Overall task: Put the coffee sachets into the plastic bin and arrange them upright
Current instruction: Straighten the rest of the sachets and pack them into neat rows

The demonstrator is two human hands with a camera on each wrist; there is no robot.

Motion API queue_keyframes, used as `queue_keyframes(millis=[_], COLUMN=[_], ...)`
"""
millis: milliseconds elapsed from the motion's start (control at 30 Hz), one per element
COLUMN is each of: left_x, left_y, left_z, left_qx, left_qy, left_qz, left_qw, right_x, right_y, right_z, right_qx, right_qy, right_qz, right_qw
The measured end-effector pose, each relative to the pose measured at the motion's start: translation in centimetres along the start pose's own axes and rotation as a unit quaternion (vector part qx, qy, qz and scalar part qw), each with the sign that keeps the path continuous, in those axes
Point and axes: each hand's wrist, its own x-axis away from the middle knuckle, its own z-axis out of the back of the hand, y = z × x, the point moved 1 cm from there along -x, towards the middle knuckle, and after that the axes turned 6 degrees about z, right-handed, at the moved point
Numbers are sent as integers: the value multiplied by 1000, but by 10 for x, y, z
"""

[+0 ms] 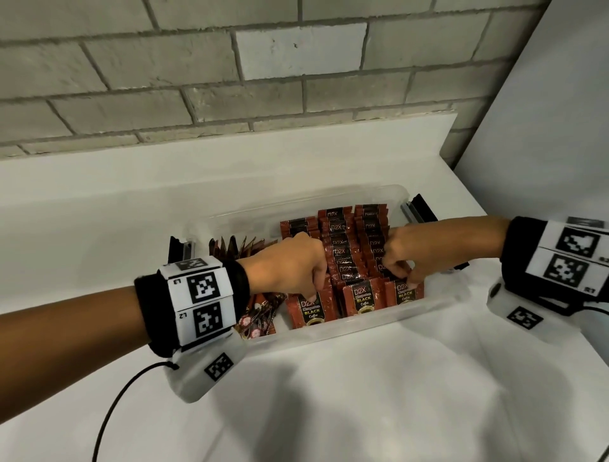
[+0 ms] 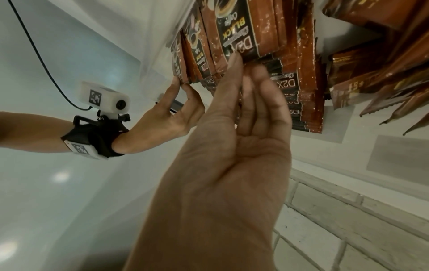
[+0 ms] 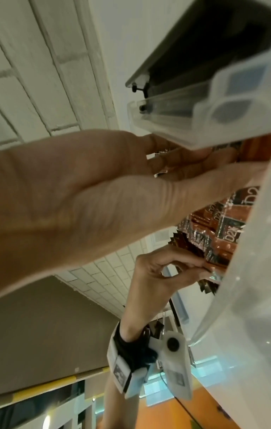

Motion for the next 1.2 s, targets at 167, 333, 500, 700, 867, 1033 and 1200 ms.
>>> queue_keyframes(millis=[167,333,500,700,867,1033,1200], left_x=[-3,-8,-6,-12,-21,-27,-25], left_y=[-5,-3,-2,8,17,20,19], left_z=[3,4,21,42,36,22,11], left_qx=[20,15,-5,100,228,164,68], left_qy=[-38,-61,-80,-93,-133,-166,-155], left_qz=[8,7,14,28,33,26,28], left_qw=[999,998,997,990,964,972,985], right_x=[8,-13,-27,-7,7,22,19], right_y=[2,-17,-25,-35,-23,-1,0], right_z=[19,26,29,47,37,22,6], right_qx=[-100,-141,-154,-345,-363,-320,-147], right_qy=[14,11,39,109,128,88,86], right_qz=[36,81,73,91,63,25,4], right_qw=[994,987,985,928,921,943,985])
